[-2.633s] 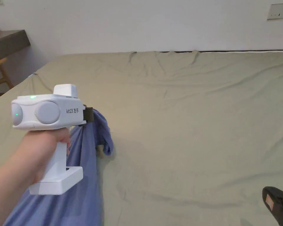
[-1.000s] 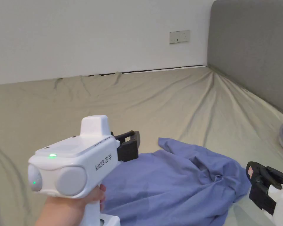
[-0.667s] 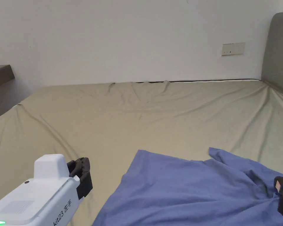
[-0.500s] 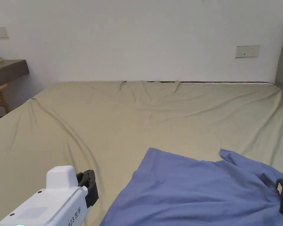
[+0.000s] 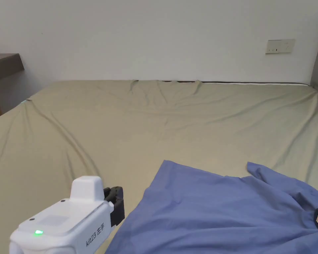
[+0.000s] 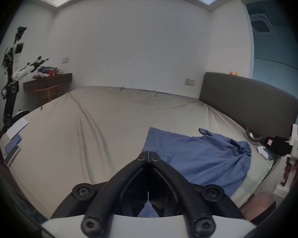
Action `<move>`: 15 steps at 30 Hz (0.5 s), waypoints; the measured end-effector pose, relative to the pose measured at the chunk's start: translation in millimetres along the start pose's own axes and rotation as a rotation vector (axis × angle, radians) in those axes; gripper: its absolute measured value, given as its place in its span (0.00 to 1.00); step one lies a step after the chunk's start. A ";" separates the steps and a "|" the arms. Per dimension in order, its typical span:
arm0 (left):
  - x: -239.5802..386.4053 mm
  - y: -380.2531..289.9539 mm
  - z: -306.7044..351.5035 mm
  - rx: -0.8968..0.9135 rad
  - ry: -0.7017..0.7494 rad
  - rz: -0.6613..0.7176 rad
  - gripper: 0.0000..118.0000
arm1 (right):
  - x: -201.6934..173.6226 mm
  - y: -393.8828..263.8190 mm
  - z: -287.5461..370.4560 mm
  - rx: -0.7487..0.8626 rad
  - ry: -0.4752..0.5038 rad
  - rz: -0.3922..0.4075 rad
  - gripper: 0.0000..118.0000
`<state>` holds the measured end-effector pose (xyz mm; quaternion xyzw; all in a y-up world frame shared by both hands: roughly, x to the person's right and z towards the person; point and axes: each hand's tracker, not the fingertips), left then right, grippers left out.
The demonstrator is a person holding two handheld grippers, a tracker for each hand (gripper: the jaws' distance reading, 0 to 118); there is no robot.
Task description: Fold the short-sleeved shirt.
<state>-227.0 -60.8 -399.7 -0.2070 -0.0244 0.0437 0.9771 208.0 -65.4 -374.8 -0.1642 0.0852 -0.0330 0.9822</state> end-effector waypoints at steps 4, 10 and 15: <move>12.2 31.3 -83.9 -0.078 -0.040 -0.047 0.00 | 5.9 -1.2 -5.7 -0.014 -0.007 0.013 0.00; 23.3 68.7 -255.8 -0.352 -0.116 -0.047 0.60 | 16.1 -9.8 -18.7 -0.072 -0.026 0.030 0.00; 24.7 65.4 -352.9 -0.437 -0.067 -0.015 0.81 | 23.7 -20.5 -22.4 -0.131 -0.052 0.089 0.00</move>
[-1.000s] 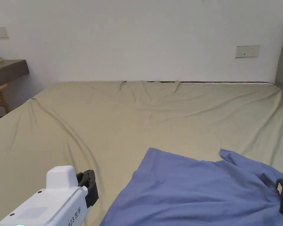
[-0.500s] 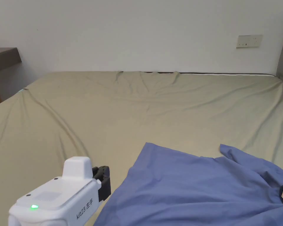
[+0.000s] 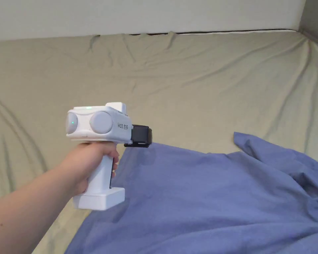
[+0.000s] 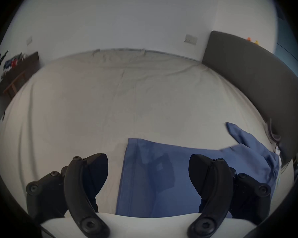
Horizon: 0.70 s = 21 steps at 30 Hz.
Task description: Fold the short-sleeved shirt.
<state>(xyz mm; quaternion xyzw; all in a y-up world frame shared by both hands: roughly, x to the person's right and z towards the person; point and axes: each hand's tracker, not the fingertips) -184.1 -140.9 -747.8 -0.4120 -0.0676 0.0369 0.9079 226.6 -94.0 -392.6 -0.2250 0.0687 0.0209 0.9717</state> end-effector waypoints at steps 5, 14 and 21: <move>2.0 -14.2 -51.4 -0.121 0.083 0.015 0.72 | -1.7 -5.4 -3.0 -0.018 -0.027 0.065 0.00; 45.5 -31.0 -24.9 -0.028 0.092 -0.138 0.00 | -3.0 -6.9 1.0 -0.036 0.009 0.046 0.00; 33.8 -23.6 33.6 0.084 0.008 -0.045 0.00 | 18.1 -4.6 9.7 -0.044 -0.055 -0.032 0.00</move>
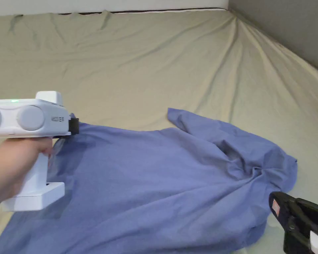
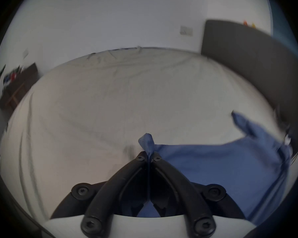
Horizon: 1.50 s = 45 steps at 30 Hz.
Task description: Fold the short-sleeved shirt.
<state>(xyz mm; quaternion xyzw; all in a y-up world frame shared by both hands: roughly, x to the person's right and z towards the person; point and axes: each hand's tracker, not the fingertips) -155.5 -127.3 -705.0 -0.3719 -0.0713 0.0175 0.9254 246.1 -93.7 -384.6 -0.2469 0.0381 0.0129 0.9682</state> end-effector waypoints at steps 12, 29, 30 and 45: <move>-47.7 21.6 63.9 0.104 -0.009 0.038 0.00 | 129.0 -1.0 -98.8 -0.153 -0.175 -0.308 0.84; -59.1 5.4 83.6 0.077 -0.027 0.062 0.00 | 124.8 11.8 -157.4 -0.216 -0.064 -0.447 0.04; -60.1 8.0 92.8 0.091 -0.030 0.061 0.00 | 124.6 18.4 -147.0 -0.185 -0.050 -0.451 0.04; -102.2 63.1 363.0 0.516 -0.002 0.089 0.00 | 101.8 190.8 68.9 0.327 0.010 -0.243 0.04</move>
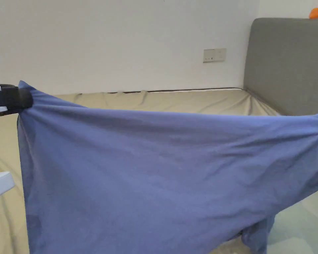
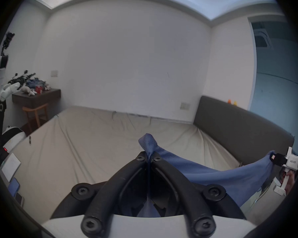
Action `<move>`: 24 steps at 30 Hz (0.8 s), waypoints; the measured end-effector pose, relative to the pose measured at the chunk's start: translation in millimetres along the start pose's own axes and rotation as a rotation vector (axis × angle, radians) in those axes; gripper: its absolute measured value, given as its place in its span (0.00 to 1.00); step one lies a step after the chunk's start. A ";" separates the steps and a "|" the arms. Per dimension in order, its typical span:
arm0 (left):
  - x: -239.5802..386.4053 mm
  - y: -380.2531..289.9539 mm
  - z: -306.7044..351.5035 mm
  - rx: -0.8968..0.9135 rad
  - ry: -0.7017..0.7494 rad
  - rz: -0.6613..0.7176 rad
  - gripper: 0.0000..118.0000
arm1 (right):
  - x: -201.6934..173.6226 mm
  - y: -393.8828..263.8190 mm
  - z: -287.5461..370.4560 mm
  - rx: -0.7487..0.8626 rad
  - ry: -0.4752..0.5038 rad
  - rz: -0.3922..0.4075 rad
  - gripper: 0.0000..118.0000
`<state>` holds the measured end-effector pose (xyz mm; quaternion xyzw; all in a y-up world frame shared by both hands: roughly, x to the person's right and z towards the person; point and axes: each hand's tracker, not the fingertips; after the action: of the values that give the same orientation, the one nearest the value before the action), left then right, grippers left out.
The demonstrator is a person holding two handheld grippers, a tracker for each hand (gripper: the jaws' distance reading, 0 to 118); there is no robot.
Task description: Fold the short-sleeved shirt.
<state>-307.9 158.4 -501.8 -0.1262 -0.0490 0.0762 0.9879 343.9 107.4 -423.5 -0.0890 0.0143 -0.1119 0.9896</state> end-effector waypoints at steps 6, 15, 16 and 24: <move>-1.0 56.2 75.5 0.141 0.033 -0.017 0.00 | -56.2 74.1 37.9 0.143 0.010 0.231 0.04; 2.2 91.8 70.5 0.191 0.149 -0.060 0.00 | -118.1 128.3 -1.0 0.194 -0.060 0.386 0.04; 1.4 93.9 64.0 0.186 0.157 -0.051 0.00 | -119.8 129.3 -11.4 0.195 -0.063 0.390 0.04; -2.5 122.1 -25.3 0.158 0.248 -0.087 0.00 | -134.1 153.7 -122.5 0.175 -0.127 0.403 0.04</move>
<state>-324.3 268.7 -557.8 -0.0541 0.0742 0.0209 0.9956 240.9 263.6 -570.5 -0.0051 -0.0402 0.0930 0.9948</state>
